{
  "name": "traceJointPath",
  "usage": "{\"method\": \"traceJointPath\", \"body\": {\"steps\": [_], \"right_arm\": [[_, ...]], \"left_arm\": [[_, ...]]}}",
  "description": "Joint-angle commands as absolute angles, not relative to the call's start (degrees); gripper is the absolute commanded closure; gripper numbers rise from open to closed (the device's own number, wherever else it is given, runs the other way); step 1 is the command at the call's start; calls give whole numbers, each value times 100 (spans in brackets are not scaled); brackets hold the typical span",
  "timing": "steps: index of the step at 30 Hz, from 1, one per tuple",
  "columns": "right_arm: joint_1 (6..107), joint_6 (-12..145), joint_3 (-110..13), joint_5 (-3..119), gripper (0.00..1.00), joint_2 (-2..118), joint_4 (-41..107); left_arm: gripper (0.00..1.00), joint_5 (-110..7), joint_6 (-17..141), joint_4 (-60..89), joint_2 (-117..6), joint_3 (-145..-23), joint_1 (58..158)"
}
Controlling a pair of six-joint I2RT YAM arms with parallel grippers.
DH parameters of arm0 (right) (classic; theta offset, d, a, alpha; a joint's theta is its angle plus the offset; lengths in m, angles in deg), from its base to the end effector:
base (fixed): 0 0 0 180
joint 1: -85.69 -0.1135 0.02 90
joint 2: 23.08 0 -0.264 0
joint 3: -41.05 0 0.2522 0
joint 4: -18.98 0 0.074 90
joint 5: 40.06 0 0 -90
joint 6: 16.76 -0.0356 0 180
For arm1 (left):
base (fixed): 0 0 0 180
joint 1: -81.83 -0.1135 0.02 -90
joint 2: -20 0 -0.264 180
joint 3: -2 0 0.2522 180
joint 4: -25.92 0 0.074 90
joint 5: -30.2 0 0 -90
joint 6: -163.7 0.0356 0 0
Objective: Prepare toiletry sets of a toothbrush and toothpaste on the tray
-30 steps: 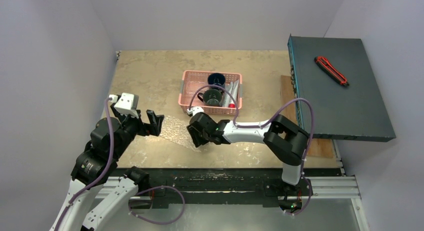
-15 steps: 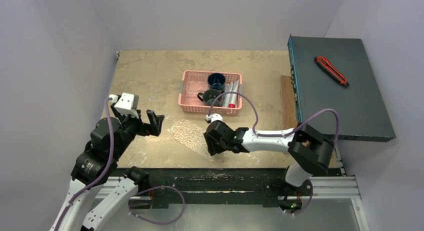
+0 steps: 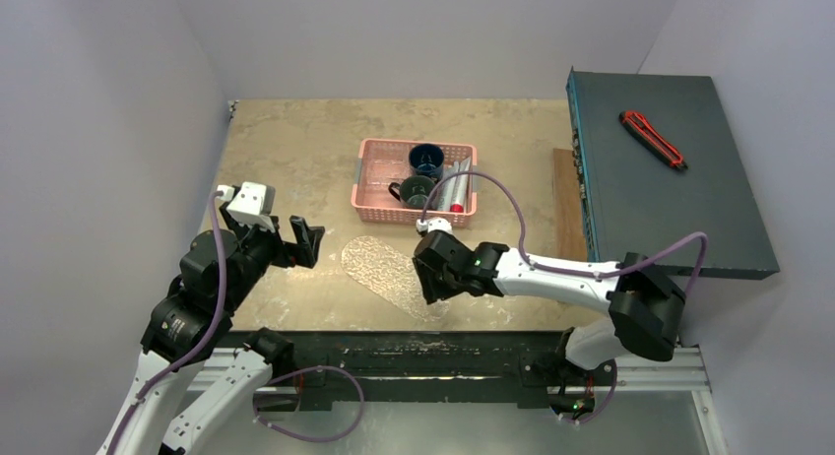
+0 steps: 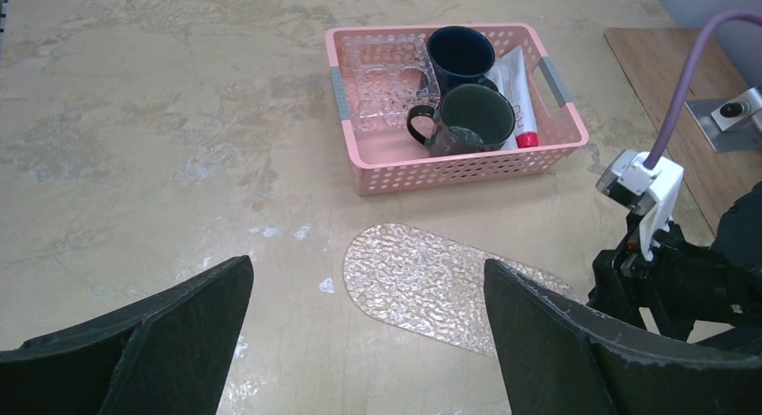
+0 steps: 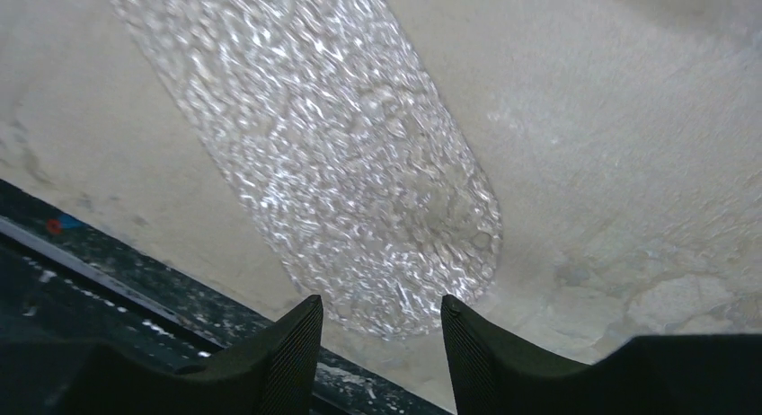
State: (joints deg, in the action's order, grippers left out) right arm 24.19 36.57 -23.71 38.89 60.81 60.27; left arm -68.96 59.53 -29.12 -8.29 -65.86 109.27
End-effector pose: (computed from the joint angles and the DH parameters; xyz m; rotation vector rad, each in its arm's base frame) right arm 0.1415 0.2463 0.1986 -0.5014 2.5911 0.3593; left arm 0.0799 -0.0351 0.3702 0.1017 1.8497 -0.3612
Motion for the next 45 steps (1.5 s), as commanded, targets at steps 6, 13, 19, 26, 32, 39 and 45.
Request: {"method": "traceJointPath", "body": {"steps": [6, 13, 19, 26, 32, 39, 45], "right_arm": [[2400, 3593, -3435, 3546, 47, 6233, 5775], [2399, 3619, -4358, 3390, 52, 7067, 5300], [2459, 3615, -4931, 2844, 84, 7857, 4996], [2598, 3615, -5414, 2512, 100, 8505, 4841], [2671, 3649, -5810, 2256, 100, 8990, 4846], [2766, 3672, -6056, 1943, 100, 9375, 4889], [2785, 3711, -6128, 1681, 100, 9630, 4901]], "left_arm": [[0, -6823, 5995, -2758, -869, -6704, 10912], [0, -6815, 5990, -2758, -874, -6707, 10916], [0, -6831, 5988, -2762, -841, -6708, 10916], [0, -6823, 5990, -2759, -829, -6706, 10916], [0, -6823, 5990, -2761, -821, -6716, 10916], [0, -6819, 5990, -2763, -825, -6711, 10914], [0, -6815, 5990, -2765, -830, -6713, 10916]]}}
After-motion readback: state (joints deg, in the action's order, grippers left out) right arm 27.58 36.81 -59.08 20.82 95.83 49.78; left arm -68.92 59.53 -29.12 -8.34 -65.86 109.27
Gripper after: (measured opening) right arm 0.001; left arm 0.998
